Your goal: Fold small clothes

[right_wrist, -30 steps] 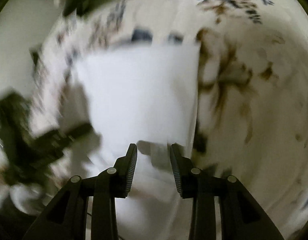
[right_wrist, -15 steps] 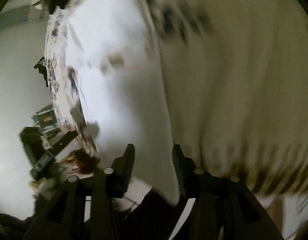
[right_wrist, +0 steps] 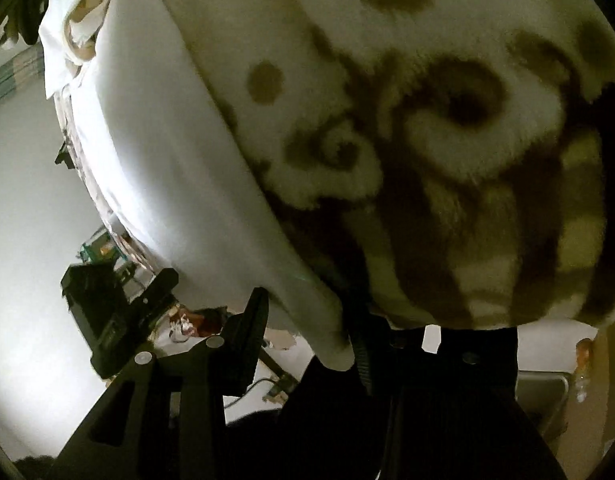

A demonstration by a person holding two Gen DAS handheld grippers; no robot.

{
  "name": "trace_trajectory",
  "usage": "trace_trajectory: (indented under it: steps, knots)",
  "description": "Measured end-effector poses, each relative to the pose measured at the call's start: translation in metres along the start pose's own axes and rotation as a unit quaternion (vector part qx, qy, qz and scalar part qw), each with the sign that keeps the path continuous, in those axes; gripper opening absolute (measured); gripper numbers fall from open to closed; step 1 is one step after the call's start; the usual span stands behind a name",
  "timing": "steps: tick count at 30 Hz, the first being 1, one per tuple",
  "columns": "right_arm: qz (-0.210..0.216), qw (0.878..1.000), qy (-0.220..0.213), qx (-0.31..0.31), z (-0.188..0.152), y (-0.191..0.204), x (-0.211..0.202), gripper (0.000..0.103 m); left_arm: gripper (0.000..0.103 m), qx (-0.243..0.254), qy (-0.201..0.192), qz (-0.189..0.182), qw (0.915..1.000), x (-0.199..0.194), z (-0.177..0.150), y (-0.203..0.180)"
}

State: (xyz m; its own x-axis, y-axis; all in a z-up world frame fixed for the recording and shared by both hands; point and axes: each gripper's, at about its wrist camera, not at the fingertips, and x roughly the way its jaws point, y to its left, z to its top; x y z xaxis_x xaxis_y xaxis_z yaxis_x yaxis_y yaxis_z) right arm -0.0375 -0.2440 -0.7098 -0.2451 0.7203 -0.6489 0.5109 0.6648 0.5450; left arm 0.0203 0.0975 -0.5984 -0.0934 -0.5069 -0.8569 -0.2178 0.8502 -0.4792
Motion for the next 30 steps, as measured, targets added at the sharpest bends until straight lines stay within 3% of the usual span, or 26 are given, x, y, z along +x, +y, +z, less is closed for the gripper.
trace_trajectory:
  steps: [1, 8, 15, 21, 26, 30]
  knots:
    - [0.001, 1.000, 0.000, -0.003, -0.001, 0.001, -0.006, 0.009, 0.008, -0.005, -0.006, -0.004, 1.0000, -0.006, -0.003, 0.001]
    - [0.040, 0.999, -0.016, -0.030, -0.014, 0.027, -0.029, 0.008, 0.004, -0.022, -0.032, -0.032, 0.9987, -0.056, -0.020, -0.013]
    - [0.092, 0.992, -0.068, -0.056, -0.016, 0.070, -0.088, 0.007, 0.003, -0.003, -0.081, -0.095, 0.9921, -0.104, 0.004, -0.038]
    - [0.113, 0.984, -0.122, -0.071, 0.012, 0.115, -0.129, 0.007, 0.003, 0.032, -0.150, -0.131, 0.9795, -0.129, 0.063, -0.086]
    - [0.119, 0.974, -0.170, -0.088, 0.062, 0.138, -0.166, 0.007, 0.003, 0.059, -0.198, -0.152, 0.9664, -0.126, 0.128, -0.117]
    - [0.128, 0.967, -0.204, -0.085, 0.109, 0.158, -0.186, 0.007, 0.003, 0.071, -0.217, -0.156, 0.9609, -0.119, 0.175, -0.133]
